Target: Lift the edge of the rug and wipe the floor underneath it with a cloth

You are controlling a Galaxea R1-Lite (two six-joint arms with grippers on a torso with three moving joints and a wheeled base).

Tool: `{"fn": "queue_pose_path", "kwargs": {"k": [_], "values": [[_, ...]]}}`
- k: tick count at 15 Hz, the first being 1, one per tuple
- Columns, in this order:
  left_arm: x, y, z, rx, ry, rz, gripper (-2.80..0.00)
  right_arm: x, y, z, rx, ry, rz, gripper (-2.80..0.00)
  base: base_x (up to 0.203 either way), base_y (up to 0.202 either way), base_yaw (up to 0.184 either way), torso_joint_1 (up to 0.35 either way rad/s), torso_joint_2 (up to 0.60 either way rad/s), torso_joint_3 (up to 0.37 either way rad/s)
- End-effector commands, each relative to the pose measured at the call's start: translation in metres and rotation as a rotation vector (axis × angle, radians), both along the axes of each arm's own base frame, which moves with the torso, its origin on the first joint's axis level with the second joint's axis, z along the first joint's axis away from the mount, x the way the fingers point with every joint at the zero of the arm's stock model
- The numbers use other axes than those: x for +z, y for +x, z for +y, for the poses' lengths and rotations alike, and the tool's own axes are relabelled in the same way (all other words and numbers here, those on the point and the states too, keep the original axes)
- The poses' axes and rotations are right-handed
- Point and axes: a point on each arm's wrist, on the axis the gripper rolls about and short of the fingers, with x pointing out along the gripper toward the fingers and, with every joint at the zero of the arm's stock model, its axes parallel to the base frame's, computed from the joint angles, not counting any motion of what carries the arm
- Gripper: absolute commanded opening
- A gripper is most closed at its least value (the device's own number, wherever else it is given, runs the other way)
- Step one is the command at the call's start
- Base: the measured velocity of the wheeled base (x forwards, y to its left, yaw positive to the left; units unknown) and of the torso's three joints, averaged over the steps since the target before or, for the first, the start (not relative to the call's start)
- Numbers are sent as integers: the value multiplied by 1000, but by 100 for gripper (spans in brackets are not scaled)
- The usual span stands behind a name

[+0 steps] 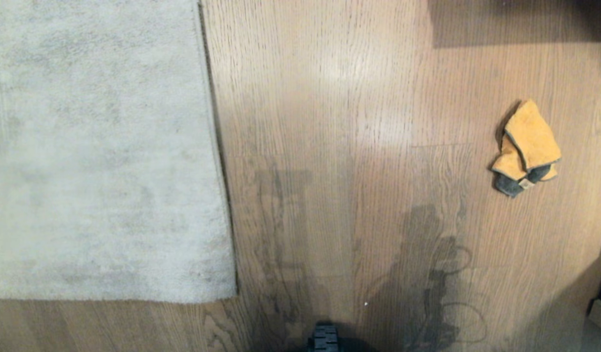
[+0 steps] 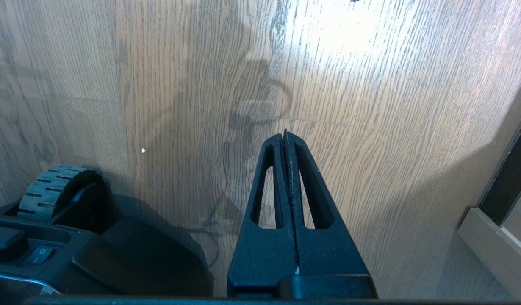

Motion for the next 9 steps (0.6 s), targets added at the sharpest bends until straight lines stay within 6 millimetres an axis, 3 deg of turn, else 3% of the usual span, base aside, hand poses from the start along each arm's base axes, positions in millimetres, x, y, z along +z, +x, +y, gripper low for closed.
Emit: {"fn": "queue_pose_path", "kwargs": {"k": [1, 9], "values": [[0, 0, 0, 0, 2, 0, -280, 0, 0, 0, 1, -1, 3, -280, 0, 0, 0, 0, 0, 0], [0, 0, 0, 0, 5, 0, -280, 0, 0, 0, 1, -1, 3, -280, 0, 0, 0, 0, 0, 0]]}}
